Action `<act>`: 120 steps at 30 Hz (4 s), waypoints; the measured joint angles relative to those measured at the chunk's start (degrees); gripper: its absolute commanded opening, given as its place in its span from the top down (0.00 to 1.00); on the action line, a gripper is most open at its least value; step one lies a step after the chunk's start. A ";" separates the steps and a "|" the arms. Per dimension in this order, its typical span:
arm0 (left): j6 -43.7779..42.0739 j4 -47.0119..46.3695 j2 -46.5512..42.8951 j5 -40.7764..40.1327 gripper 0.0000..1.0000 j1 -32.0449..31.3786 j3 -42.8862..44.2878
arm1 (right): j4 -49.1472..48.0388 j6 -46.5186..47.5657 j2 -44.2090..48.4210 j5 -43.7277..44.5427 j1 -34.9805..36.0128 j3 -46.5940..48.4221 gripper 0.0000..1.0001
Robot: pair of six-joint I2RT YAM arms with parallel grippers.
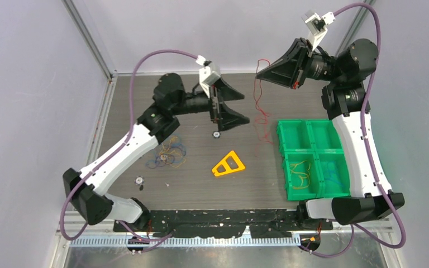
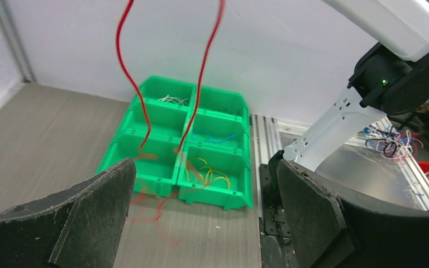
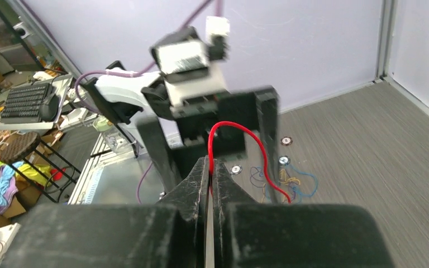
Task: Untangle the cables
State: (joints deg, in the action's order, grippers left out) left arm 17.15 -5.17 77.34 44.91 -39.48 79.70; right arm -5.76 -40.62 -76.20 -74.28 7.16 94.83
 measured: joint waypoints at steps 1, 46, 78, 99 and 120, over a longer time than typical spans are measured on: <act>0.63 -0.96 1.40 -0.22 0.00 -0.85 0.00 | -0.66 -0.39 0.31 0.02 0.42 0.00 0.95; -7.19 -4.39 -9.42 -7.04 0.00 -0.24 -15.98 | -21.70 -19.78 -1.55 6.34 1.97 6.40 0.95; -1.16 -9.73 2.32 4.87 0.40 -4.48 -7.58 | -19.93 -17.81 -3.15 8.79 3.98 13.05 0.95; -2.78 -9.75 -0.15 -1.66 0.00 -3.06 -9.27 | -19.87 -17.86 -3.80 9.20 4.04 13.22 0.95; -0.07 -12.87 0.55 -0.44 1.00 -7.08 -11.32 | -16.44 -14.78 -3.78 11.04 1.38 14.23 0.95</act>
State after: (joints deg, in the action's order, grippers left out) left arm 17.08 -18.04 77.89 44.47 -46.57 68.38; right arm -22.20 -55.40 -79.99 -63.24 8.54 109.06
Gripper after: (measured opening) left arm 0.018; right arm 0.071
